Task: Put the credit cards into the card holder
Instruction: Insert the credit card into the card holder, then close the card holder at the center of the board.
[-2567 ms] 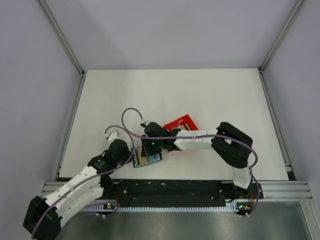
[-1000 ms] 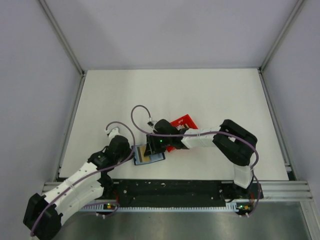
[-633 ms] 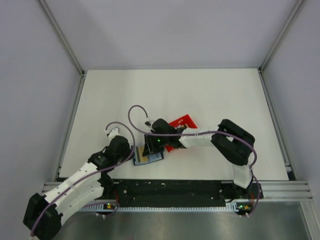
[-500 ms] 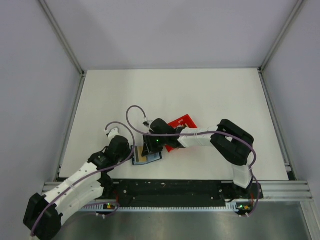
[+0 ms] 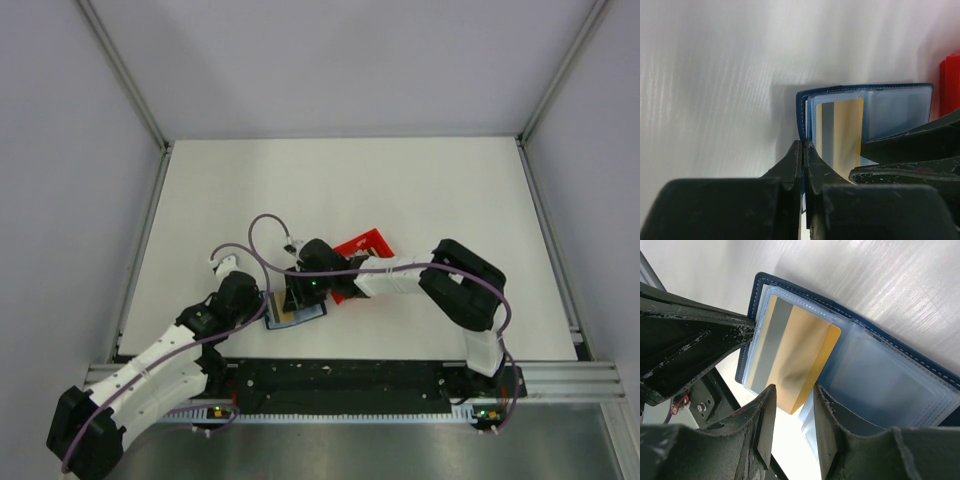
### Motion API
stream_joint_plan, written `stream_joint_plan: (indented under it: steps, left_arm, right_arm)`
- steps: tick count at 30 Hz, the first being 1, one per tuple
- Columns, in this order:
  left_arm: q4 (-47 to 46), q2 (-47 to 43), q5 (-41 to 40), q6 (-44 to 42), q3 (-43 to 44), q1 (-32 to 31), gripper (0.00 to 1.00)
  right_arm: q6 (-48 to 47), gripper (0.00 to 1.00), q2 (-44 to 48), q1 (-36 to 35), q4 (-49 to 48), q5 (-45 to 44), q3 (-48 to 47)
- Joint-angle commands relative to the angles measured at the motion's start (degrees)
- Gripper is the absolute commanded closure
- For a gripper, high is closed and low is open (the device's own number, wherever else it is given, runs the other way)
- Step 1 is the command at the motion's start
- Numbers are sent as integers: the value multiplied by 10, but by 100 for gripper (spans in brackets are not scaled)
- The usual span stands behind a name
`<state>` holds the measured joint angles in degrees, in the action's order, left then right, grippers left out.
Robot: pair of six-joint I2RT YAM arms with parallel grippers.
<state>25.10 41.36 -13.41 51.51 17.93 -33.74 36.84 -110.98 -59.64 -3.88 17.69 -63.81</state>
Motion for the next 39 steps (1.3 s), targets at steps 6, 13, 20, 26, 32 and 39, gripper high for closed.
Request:
stream_joint_plan:
  steps: [6,13,20,26,32,39]
  left_arm:
    - [17,-18,-2,-6,34,-2,100]
    - [34,-15,-6,-17,47,-2,100]
    - [43,-1,-4,-34,69,-2,100]
    - [56,31,1,-69,117,-1,100]
    - [79,86,14,-129,170,0,100]
    - [115,191,42,-228,264,2,100]
  right_arm:
    - [-19,62,104,22,-24,-58,43]
    - [-33,61,138,39,14,-103,65]
    - [-24,62,132,58,75,-194,66]
    - [-29,61,152,89,90,-228,86]
    - [-92,61,179,116,59,-180,123]
    - [-178,60,209,116,-42,-35,177]
